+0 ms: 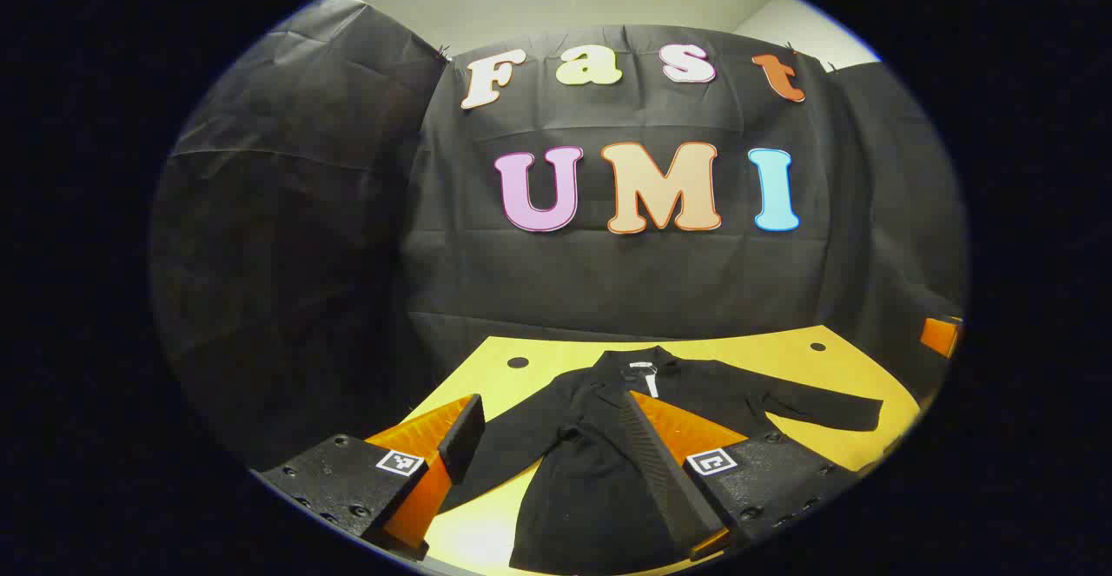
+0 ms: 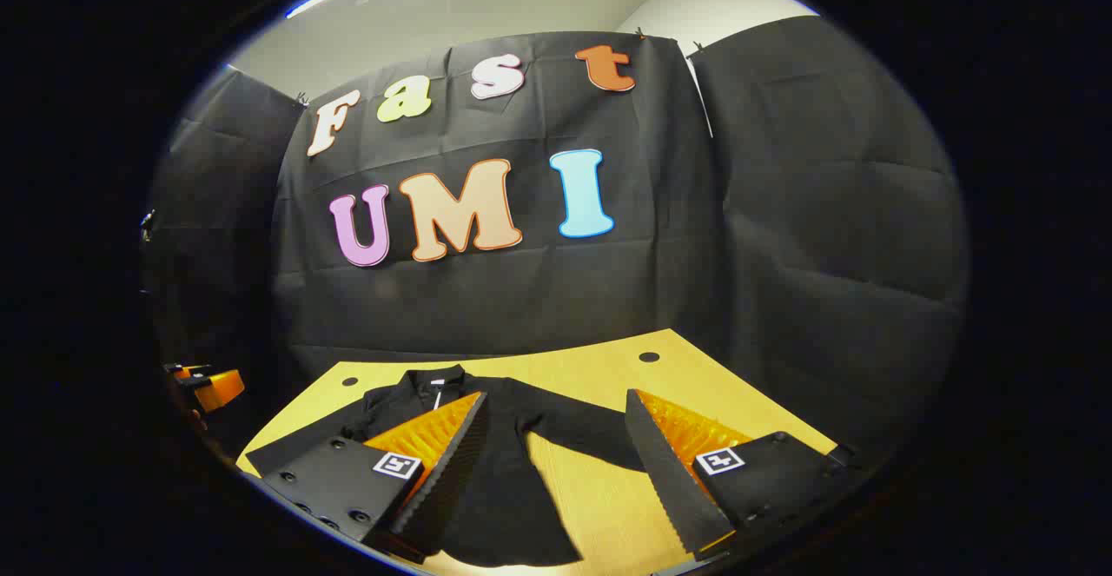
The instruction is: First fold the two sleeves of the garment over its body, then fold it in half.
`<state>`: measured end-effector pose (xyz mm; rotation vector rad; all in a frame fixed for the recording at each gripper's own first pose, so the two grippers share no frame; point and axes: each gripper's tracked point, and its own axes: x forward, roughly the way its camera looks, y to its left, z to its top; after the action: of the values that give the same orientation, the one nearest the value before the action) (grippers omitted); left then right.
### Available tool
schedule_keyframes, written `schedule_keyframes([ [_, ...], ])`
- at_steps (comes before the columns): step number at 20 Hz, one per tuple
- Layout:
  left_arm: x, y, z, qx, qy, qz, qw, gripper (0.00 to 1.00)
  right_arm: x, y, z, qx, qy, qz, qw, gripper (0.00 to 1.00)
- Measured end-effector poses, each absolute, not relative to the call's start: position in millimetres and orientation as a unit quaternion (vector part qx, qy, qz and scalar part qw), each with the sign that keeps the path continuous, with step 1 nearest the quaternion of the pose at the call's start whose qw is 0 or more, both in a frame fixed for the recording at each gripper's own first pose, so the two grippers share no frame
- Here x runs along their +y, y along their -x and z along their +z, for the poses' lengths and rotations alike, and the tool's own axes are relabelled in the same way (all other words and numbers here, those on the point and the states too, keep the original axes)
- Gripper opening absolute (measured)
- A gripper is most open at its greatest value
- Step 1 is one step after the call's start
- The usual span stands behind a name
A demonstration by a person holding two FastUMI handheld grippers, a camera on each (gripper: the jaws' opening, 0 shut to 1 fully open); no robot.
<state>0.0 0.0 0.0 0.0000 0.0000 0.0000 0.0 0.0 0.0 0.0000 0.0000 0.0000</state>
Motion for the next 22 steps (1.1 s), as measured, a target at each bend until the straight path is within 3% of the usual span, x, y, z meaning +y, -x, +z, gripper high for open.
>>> schedule_keyframes([
  [22, 27.5, 12.4, -18.0, 0.016, 0.025, 0.033, 0.999, 0.93, -10.4, 1.3, 4.3, -0.003, 0.002, -0.011, 1.000, 0.96],
])
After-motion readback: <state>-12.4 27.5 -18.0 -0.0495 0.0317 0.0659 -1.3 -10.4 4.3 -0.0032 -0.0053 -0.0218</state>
